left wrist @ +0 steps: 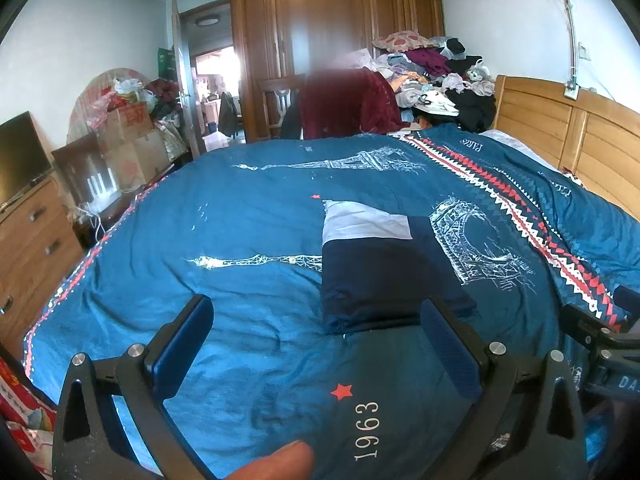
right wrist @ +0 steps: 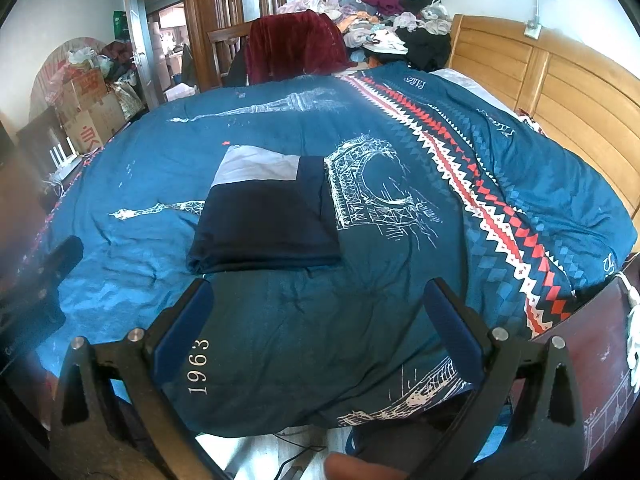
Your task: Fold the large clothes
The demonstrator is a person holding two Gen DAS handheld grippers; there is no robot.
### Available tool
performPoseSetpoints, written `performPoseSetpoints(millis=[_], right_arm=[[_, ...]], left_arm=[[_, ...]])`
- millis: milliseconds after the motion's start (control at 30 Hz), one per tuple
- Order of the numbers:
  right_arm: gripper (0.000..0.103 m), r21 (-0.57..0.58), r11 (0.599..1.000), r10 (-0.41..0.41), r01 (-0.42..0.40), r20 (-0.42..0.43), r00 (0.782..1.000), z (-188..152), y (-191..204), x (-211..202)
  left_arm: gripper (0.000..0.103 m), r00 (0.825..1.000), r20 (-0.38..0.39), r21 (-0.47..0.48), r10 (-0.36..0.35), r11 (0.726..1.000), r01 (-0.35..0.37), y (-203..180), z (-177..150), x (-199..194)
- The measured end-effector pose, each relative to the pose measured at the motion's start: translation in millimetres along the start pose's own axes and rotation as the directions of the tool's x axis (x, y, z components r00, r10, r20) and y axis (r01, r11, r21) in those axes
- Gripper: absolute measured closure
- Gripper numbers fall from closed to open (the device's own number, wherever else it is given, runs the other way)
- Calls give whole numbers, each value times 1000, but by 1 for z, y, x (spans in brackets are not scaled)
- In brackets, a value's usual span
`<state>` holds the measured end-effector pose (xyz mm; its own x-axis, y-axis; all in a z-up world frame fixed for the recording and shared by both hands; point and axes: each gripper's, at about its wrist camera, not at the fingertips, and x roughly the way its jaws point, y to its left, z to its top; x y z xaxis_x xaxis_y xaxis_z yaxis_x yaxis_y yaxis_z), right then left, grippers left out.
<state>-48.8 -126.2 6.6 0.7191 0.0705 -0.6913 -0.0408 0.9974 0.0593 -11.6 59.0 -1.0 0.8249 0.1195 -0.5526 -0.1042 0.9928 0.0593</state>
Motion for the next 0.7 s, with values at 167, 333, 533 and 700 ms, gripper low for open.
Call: performPoseSetpoints(millis=[167, 333, 533, 700], right_arm=[[0, 1, 1000, 1, -1, -1, 1000, -1, 0, 0], [0, 2, 1000, 5, -5, -5, 1000, -3, -1, 2], [0, 3, 1000, 6, -6, -7, 1000, -3, -1, 2], [0, 3, 1000, 7, -7, -10, 1000, -3, -2, 2]], left_arm=[[0, 1000, -1, 0, -1, 1000, 1, 0, 0, 0], [0, 1000, -3, 2, -1, 1000, 1, 0, -1, 1], [0, 1000, -4, 4, -1, 1000, 1, 0, -1, 1], [0, 1000, -10, 5, 3, 1000, -3, 2, -2, 3]])
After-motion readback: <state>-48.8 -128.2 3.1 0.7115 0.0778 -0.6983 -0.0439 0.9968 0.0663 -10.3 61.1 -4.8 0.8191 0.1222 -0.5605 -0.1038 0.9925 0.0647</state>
